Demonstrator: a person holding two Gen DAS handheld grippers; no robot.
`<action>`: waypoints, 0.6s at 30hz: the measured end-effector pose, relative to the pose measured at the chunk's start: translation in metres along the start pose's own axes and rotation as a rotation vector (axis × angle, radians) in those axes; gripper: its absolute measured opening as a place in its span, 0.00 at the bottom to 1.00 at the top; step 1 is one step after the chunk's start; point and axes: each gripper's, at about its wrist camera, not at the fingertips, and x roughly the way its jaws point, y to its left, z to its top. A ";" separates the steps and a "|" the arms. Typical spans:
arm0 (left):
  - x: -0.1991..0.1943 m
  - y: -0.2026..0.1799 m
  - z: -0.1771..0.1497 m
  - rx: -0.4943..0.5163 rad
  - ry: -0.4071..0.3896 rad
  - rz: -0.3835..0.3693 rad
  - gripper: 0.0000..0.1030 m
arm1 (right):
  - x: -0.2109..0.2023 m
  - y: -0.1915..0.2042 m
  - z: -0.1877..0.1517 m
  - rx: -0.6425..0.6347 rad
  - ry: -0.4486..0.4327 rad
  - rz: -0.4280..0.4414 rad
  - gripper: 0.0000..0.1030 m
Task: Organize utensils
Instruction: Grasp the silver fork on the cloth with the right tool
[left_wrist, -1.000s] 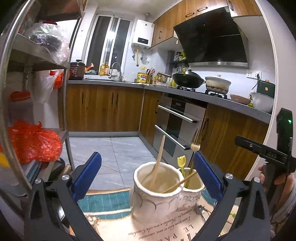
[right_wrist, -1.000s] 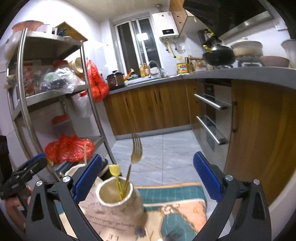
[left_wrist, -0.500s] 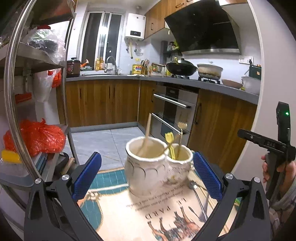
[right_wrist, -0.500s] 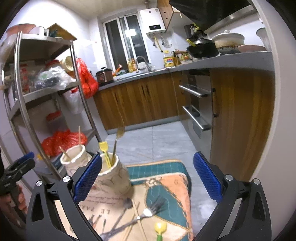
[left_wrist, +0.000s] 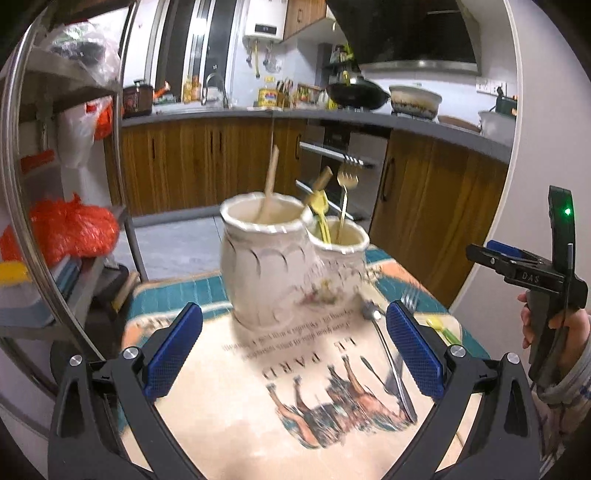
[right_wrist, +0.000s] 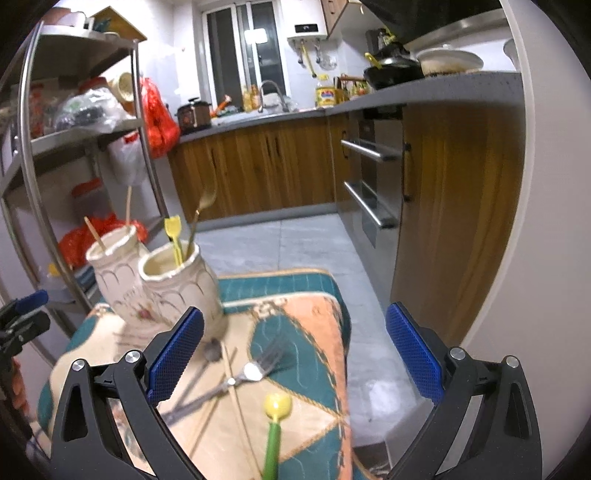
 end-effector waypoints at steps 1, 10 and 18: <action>0.003 -0.004 -0.004 -0.002 0.017 -0.002 0.95 | 0.000 -0.001 -0.002 0.000 0.005 -0.002 0.95; 0.018 -0.047 -0.024 0.021 0.083 -0.041 0.95 | 0.006 -0.016 -0.010 -0.006 0.044 -0.014 0.95; 0.033 -0.074 -0.037 0.091 0.147 -0.041 0.95 | 0.024 -0.024 -0.014 0.001 0.085 0.039 0.95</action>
